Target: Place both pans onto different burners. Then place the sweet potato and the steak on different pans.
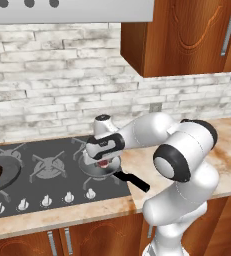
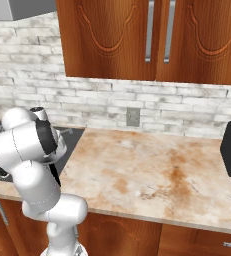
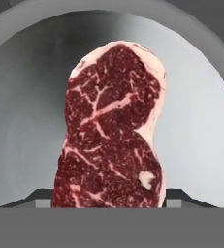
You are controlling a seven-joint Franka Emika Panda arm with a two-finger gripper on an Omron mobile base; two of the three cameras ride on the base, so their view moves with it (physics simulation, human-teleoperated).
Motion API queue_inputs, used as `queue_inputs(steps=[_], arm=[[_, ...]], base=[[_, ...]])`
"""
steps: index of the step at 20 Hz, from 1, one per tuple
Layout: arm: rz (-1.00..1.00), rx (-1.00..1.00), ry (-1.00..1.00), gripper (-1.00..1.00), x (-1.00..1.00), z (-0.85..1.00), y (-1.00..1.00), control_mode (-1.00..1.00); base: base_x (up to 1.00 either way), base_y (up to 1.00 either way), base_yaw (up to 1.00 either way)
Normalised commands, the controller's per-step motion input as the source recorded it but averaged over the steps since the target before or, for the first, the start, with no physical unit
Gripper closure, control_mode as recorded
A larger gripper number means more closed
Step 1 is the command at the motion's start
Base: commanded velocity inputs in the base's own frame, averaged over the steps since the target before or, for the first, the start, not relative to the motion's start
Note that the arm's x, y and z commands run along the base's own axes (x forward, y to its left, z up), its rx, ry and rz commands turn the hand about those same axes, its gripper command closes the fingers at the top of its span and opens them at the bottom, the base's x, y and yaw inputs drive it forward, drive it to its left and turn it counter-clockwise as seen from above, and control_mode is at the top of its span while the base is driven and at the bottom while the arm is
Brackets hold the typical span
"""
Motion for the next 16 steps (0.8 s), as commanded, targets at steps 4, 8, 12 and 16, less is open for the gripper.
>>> queue_inputs(steps=[4, 8, 12, 16], arm=[[0.0, 0.0, 0.0, -1.0, 0.0, 0.0, 0.01, -1.0], [0.0, 0.0, 0.0, -1.0, -0.19, 0.16, 0.0, -1.0], [0.0, 0.0, 0.0, -1.0, -0.47, 0.56, 0.0, -1.0], [-0.06, 0.0, 0.0, -1.0, -0.55, 0.73, -0.03, -1.0]], base=[[0.0, 0.0, 0.0], [0.0, 0.0, 0.0], [0.0, 0.0, 0.0], [0.0, 0.0, 0.0]])
